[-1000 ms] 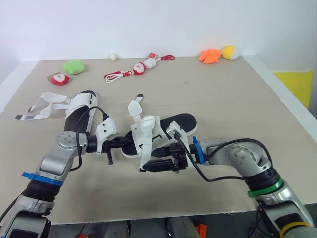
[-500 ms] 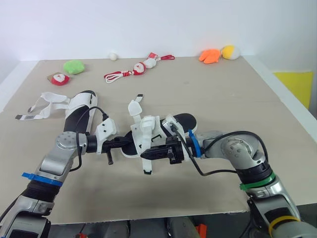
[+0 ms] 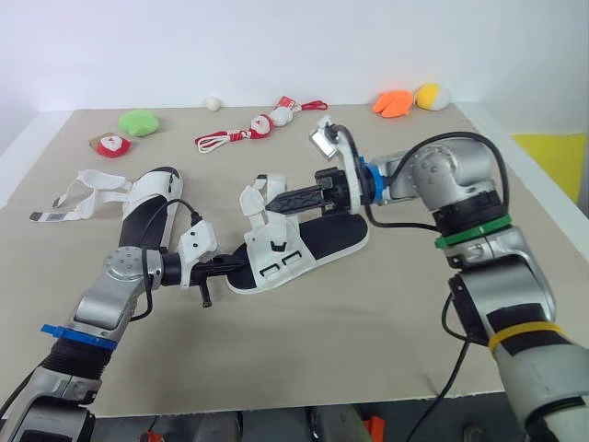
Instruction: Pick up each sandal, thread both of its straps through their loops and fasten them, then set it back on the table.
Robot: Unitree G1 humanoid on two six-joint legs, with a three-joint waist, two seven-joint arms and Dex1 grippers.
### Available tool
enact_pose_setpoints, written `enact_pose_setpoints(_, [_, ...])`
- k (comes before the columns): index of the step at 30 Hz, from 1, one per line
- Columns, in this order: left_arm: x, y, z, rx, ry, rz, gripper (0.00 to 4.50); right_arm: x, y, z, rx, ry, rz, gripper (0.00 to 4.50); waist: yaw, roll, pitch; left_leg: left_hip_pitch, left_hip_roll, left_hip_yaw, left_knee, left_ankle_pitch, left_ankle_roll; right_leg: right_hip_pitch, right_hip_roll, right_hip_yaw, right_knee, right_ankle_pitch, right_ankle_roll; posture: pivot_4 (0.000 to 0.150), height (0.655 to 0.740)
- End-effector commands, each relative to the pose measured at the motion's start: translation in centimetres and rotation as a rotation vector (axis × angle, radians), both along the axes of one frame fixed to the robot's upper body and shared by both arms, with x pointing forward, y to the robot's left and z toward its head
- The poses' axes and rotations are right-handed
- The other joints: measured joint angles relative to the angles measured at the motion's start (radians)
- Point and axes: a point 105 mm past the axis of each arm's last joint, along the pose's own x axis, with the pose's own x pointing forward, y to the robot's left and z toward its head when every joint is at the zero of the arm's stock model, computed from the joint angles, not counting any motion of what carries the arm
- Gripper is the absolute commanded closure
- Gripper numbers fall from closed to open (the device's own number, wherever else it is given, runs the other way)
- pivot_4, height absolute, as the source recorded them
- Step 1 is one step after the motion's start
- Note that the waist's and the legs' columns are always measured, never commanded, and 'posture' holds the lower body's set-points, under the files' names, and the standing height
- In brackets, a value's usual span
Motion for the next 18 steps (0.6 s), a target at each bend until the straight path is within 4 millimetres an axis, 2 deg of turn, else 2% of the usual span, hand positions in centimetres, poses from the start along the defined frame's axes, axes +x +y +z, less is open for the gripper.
enact_pose_setpoints(1, [-0.5, 0.3, -2.6, 0.051, 0.090, 0.025, 4.50, 0.9, 0.0, 0.3, -0.026, -0.037, 0.003, 4.39, 0.000, 0.000, 0.000, 0.000, 0.000, 0.000, 0.000, 0.000, 0.000, 0.000, 0.000, 0.000, 0.000, 0.000, 0.000, 0.150, 0.7400])
enact_pose_setpoints(8, [-0.7, 0.3, -2.7, 0.047, 0.093, 0.034, 4.50, 0.9, -0.4, -1.0, -0.105, 0.003, 0.036, 4.39, 0.000, 0.001, 0.000, -0.002, 0.000, 0.000, 0.000, 0.000, 0.000, -0.002, 0.000, 0.000, 0.000, 0.000, 0.001, 0.150, 0.7400])
enact_pose_setpoints(18, [-0.6, 0.1, -2.6, 0.043, 0.090, 0.032, 4.50, 0.5, -0.2, 0.3, -0.089, 0.077, 0.051, 4.39, 0.000, 0.001, 0.000, -0.002, -0.001, 0.000, 0.000, 0.000, 0.000, -0.002, 0.000, 0.000, 0.001, 0.000, 0.001, 0.150, 0.7400])
